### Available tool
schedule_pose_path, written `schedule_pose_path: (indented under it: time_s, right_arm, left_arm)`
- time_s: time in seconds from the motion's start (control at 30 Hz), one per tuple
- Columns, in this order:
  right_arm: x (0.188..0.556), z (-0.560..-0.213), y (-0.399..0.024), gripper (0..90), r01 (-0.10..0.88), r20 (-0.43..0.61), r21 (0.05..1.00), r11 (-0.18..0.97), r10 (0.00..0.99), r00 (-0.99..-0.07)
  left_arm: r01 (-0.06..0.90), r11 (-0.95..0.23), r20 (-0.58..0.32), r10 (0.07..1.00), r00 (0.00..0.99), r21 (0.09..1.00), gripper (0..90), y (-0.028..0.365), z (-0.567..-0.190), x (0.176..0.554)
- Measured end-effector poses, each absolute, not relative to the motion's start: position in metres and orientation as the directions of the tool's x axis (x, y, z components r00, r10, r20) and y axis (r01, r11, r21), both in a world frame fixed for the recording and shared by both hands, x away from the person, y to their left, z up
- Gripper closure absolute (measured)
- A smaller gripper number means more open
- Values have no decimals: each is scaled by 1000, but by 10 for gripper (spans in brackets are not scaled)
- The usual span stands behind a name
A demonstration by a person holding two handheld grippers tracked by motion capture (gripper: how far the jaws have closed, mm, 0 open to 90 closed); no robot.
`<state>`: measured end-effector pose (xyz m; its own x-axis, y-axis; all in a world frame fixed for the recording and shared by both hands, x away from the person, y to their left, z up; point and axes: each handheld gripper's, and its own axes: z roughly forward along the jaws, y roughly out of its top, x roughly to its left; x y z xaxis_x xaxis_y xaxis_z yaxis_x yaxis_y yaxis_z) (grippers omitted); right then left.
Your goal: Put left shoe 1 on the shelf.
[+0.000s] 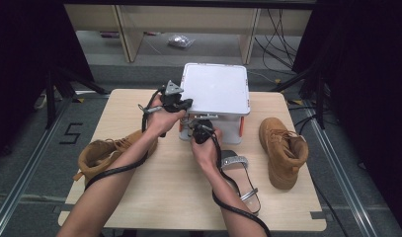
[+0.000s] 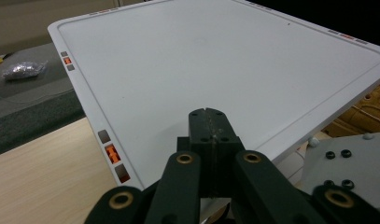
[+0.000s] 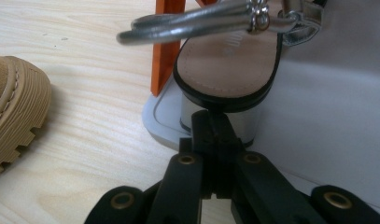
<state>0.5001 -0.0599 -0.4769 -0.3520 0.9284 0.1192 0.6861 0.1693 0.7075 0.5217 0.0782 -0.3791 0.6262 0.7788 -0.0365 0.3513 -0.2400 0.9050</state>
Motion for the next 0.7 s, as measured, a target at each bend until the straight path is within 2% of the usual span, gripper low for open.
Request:
schedule_pose_path:
  time_s: [0.4, 0.53, 0.67, 0.7]
  right_arm:
    - [499, -481, -56, 897, 701, 116, 691, 175, 930, -348]
    - [499, -481, -58, 873, 694, 106, 693, 196, 924, -366]
    - [495, -478, -58, 847, 707, 120, 685, 175, 931, -346]
    - [495, -477, -60, 837, 694, 96, 693, 195, 929, -357]
  left_arm:
    - [351, -250, -30, 777, 629, 902, 899, 78, -379, 522]
    - [350, -246, -31, 778, 628, 904, 899, 79, -379, 522]
    - [351, -247, -31, 778, 628, 903, 899, 79, -379, 522]
    - [350, -247, -31, 778, 628, 903, 898, 78, -379, 522]
